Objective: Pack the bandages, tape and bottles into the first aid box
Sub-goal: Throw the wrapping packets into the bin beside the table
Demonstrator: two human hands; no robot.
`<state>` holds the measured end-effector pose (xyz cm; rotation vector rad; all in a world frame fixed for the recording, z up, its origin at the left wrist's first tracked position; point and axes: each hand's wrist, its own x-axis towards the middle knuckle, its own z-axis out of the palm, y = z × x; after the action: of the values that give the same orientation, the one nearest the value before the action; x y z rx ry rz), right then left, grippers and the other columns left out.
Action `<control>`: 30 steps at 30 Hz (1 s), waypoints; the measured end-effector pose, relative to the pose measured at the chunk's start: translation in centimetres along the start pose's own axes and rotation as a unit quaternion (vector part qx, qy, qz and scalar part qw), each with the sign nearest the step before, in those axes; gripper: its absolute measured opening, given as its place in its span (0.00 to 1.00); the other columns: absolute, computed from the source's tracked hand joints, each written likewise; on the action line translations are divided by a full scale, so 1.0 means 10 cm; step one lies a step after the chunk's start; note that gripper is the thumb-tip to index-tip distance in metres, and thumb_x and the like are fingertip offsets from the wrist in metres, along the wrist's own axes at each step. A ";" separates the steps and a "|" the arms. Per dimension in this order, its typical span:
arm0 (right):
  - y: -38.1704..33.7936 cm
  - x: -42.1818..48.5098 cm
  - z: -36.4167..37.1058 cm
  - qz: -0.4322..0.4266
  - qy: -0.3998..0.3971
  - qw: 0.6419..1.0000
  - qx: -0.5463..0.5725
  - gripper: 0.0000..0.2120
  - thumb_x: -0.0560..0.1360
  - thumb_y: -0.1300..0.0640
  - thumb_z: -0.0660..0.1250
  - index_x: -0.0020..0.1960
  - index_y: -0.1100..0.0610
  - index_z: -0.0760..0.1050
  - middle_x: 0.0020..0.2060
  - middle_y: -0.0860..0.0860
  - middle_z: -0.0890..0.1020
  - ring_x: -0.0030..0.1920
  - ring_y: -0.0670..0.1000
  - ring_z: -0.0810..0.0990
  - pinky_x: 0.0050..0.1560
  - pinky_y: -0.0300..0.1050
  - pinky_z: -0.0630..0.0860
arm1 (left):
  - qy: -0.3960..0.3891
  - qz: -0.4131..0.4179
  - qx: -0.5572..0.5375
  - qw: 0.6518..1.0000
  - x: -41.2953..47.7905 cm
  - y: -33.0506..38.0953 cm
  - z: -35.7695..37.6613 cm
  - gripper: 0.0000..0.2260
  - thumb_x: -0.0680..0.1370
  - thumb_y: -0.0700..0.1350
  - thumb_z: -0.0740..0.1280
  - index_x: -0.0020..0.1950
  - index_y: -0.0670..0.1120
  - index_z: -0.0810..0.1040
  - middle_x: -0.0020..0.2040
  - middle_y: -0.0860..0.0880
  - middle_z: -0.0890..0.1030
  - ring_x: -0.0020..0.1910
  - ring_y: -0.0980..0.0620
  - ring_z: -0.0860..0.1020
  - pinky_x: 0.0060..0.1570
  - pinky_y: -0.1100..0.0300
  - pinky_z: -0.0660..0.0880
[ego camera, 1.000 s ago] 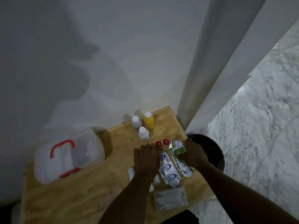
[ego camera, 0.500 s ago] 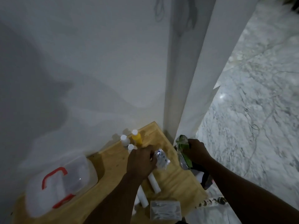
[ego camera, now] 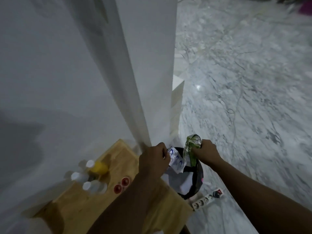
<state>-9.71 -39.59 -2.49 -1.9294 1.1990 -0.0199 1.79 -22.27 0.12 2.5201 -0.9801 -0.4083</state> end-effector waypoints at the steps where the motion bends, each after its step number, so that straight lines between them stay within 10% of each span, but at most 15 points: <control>1: 0.14 0.08 0.05 0.009 -0.003 1.000 0.009 0.15 0.72 0.59 0.65 0.30 0.56 0.63 0.26 0.52 0.70 0.29 0.49 0.68 0.31 0.44 0.63 | -0.017 0.000 0.008 1.000 0.08 0.01 0.15 0.04 0.78 0.47 0.65 0.44 0.49 0.77 0.38 0.50 0.82 0.38 0.49 0.80 0.38 0.54 0.79; 14: 1.96 1.12 1.16 0.021 -0.041 0.999 0.011 0.14 0.71 0.59 0.66 0.31 0.55 0.64 0.24 0.50 0.70 0.27 0.48 0.66 0.29 0.43 0.62 | -0.226 0.028 0.145 0.963 1.08 -0.34 2.09 0.04 0.79 0.42 0.65 0.44 0.47 0.73 0.48 0.45 0.81 0.49 0.42 0.81 0.46 0.50 0.78; 30: 2.71 1.49 1.83 0.049 -0.076 0.996 0.011 0.08 0.70 0.59 0.68 0.37 0.63 0.74 0.28 0.56 0.76 0.30 0.51 0.71 0.32 0.45 0.65 | -0.269 0.013 0.171 0.948 1.31 -0.66 3.13 0.08 0.79 0.44 0.67 0.43 0.47 0.70 0.44 0.47 0.75 0.44 0.42 0.77 0.40 0.53 0.70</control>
<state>-13.84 -44.01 -37.96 -1.8159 1.1845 0.1628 2.22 -35.13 -31.97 2.7554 -1.3810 -1.0381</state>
